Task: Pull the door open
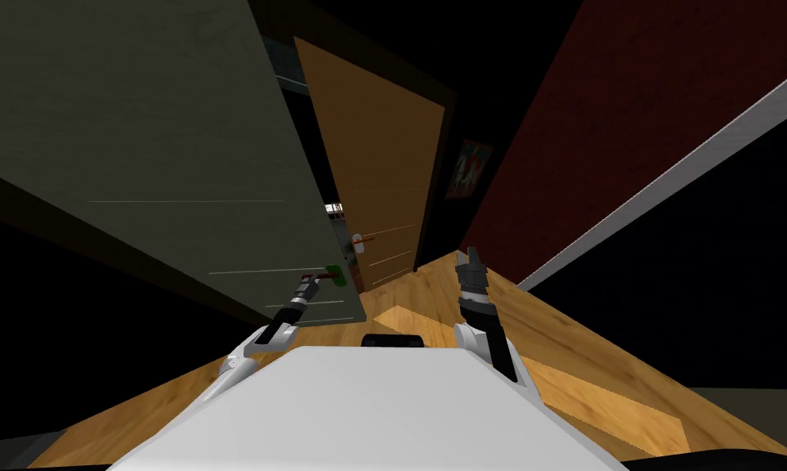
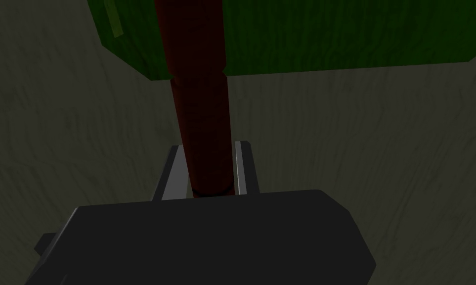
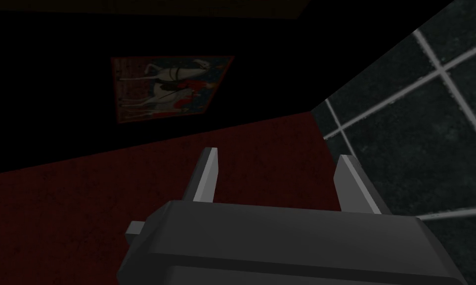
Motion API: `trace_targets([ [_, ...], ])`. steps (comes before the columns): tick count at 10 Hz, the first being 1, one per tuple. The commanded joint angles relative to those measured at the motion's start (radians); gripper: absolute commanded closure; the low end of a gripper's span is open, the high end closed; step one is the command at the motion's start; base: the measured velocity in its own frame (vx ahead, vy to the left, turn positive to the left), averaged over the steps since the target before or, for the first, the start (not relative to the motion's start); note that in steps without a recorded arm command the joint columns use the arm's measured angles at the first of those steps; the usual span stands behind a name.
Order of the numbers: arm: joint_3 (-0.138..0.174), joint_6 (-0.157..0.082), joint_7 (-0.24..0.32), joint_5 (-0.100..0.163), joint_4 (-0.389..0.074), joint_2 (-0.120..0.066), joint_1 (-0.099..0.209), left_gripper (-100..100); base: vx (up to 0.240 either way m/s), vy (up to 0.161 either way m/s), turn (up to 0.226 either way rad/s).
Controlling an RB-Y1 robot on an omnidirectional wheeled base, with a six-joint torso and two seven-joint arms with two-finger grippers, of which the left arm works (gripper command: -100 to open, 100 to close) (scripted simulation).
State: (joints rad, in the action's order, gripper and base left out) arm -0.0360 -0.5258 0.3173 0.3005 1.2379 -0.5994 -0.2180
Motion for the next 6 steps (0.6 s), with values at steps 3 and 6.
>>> trace_targets([
  [3, -0.023, -0.028, 0.018, 0.004, 0.023, -0.026, -0.039, 100, -0.166, 0.057, -0.084],
  [6, -0.048, -0.075, 0.041, 0.008, 0.029, -0.058, -0.071, 100, -0.231, 0.071, -0.178],
])
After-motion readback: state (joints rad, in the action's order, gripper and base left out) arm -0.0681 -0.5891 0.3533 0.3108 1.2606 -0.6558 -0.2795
